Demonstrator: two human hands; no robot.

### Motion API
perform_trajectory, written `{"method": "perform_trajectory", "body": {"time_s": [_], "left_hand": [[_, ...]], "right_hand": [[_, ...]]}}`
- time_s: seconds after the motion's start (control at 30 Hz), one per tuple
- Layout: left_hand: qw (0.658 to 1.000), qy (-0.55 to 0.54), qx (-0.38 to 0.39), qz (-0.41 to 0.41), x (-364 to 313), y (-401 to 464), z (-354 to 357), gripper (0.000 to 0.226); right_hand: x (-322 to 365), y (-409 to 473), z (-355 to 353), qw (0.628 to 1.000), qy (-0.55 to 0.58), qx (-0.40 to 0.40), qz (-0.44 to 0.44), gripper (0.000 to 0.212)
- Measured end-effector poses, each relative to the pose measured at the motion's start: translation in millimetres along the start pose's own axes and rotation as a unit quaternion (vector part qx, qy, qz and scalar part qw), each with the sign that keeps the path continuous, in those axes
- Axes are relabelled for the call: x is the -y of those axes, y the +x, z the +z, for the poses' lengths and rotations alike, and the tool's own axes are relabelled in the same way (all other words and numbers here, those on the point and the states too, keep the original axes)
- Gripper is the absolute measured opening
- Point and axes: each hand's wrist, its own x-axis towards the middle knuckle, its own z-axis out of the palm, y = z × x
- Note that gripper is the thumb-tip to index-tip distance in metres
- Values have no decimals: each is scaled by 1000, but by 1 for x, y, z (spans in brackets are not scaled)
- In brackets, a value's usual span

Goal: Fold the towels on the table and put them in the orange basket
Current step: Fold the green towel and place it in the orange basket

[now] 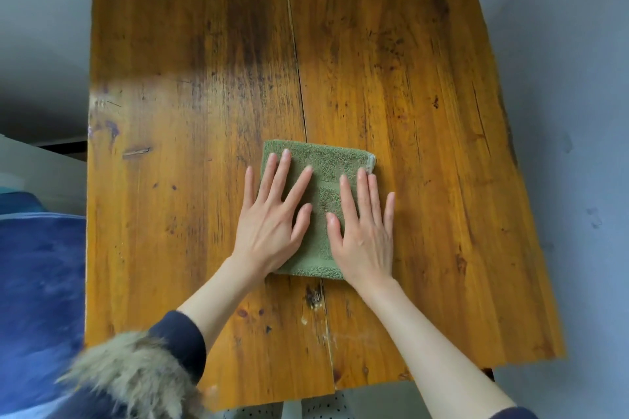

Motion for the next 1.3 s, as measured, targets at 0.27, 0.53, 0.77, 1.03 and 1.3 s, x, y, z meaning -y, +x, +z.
{"method": "perform_trajectory", "body": {"time_s": [0.27,0.53,0.77,1.03,1.3], "left_hand": [[992,-117,-9,-41,-18,-54,-2,48],[926,-230,-83,-287,-2,-28,-22,38],[831,-390,71,-391,-3,-28,-31,49],[748,-503,90,-424,-14,-80,-29,50],[589,-632,167,-475,-11,-152,-35,47]], "right_hand": [[5,-47,-4,998,24,39,30,55],[-2,-14,-34,963,144,50,224,47],[-8,-1,-39,916,214,137,311,25],[-11,-19,-44,868,278,256,324,18],[12,-45,-57,877,254,308,265,8]]}}
